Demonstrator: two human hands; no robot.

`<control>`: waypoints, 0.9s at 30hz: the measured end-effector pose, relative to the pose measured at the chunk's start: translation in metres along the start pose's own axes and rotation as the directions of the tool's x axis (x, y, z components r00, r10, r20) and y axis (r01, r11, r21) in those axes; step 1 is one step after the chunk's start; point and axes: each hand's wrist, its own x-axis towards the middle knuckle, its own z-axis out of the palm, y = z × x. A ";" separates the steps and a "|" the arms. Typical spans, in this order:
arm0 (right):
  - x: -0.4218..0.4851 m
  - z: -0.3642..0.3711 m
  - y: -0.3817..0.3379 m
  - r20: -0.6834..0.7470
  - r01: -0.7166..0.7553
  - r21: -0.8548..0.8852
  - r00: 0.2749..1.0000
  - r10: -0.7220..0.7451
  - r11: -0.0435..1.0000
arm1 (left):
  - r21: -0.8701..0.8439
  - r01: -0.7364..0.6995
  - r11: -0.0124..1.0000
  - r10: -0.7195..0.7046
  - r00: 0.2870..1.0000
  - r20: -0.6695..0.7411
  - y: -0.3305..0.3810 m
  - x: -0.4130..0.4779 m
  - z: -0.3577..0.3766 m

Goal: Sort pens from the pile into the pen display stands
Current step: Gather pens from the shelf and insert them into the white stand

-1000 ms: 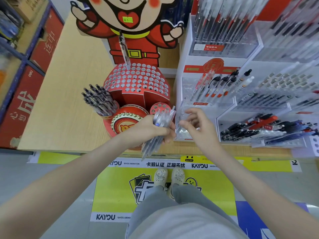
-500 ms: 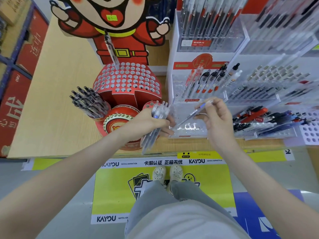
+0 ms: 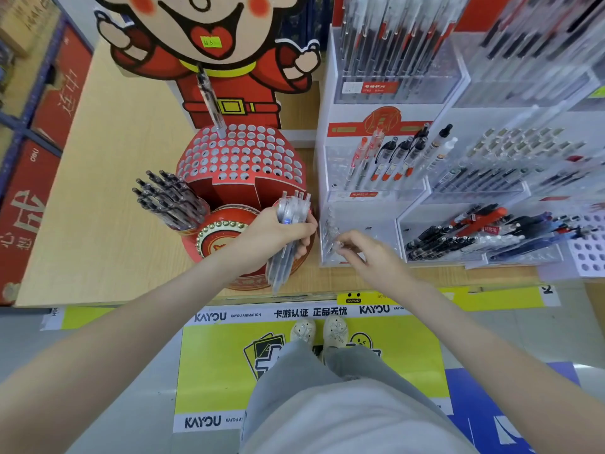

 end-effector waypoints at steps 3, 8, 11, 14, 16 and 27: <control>0.003 0.005 0.004 -0.027 0.006 -0.193 1.000 -0.012 0.981 | 0.047 0.006 0.999 -0.009 0.998 0.056 0.001 0.000 0.003; 0.000 0.000 -0.005 -0.117 -0.055 -0.108 0.992 0.042 0.993 | 0.140 -0.004 0.990 -0.013 0.993 0.117 0.000 0.000 0.004; -0.003 -0.012 -0.033 -0.207 -0.011 0.261 0.976 0.067 0.965 | 0.162 -0.046 0.986 0.012 0.979 0.203 0.005 0.000 0.006; 0.005 -0.020 -0.054 -0.124 -0.039 0.502 0.985 0.116 0.864 | 0.159 -0.060 0.986 0.013 0.960 0.279 0.011 0.003 0.014; 0.009 -0.023 -0.059 -0.139 -0.052 0.583 0.977 0.163 0.811 | 0.118 -0.061 0.991 0.022 0.953 0.302 0.015 0.006 0.017; 0.003 -0.068 -0.040 -0.531 0.254 0.756 0.777 0.338 0.603 | 0.075 -0.025 0.997 0.010 0.981 0.195 0.027 0.023 0.003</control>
